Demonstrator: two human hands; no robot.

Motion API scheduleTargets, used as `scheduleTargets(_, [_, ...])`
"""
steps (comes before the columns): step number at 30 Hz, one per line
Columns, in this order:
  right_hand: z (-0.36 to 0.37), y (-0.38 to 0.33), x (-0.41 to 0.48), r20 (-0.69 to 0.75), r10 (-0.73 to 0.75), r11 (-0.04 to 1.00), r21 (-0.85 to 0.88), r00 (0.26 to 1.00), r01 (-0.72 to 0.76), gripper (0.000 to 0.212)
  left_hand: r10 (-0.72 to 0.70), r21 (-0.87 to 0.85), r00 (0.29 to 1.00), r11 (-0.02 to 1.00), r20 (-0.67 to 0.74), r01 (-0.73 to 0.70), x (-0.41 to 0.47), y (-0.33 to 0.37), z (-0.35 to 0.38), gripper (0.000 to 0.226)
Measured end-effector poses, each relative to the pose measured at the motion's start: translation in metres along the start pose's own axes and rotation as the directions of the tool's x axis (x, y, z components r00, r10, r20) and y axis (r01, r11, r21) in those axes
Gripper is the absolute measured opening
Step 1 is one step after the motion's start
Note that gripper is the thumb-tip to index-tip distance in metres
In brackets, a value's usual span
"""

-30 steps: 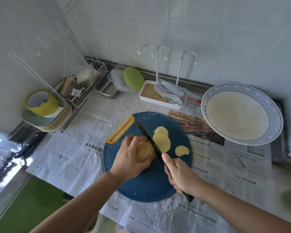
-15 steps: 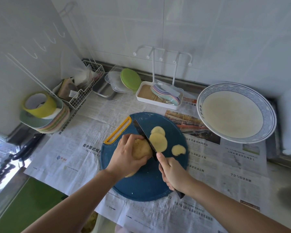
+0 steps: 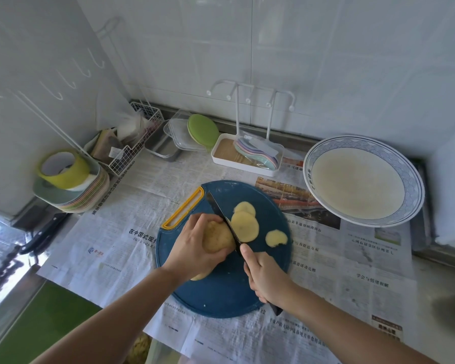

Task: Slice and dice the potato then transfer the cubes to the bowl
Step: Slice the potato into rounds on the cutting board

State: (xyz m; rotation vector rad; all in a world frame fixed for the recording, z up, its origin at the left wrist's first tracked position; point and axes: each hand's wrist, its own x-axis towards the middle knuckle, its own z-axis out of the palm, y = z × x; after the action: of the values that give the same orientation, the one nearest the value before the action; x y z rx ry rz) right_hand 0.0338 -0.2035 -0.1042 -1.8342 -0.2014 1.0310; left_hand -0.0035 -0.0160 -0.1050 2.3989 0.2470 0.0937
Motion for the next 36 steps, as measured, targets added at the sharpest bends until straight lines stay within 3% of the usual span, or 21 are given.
scheduleTargets(5, [0.007,0.004,0.004,-0.039,-0.032,0.999,-0.026,0.999,0.031,0.052,-0.006,-0.002,1.0,1.0,0.009,0.006,0.001,0.0,-0.001,0.065])
scheduleTargets(14, [-0.006,-0.01,0.004,0.066,0.071,0.996,-0.05,0.995,-0.067,0.057,0.053,0.053,0.998,0.997,-0.016,-0.052,-0.003,-0.005,0.006,0.069])
scheduleTargets(24, [0.006,0.001,0.007,-0.012,0.019,0.999,-0.028,1.0,-0.02,0.053,0.011,-0.014,1.0,1.0,-0.002,-0.011,0.001,-0.006,0.003,0.061])
scheduleTargets(31, [0.011,0.015,0.012,-0.079,-0.061,0.991,-0.126,0.995,0.05,0.055,0.009,-0.006,1.0,1.0,-0.002,-0.009,0.0,-0.006,0.003,0.062])
scheduleTargets(36, [0.007,0.011,0.015,-0.055,0.004,0.998,-0.065,0.998,-0.008,0.054,0.042,0.047,0.999,0.998,-0.012,-0.041,-0.003,-0.009,0.007,0.069])
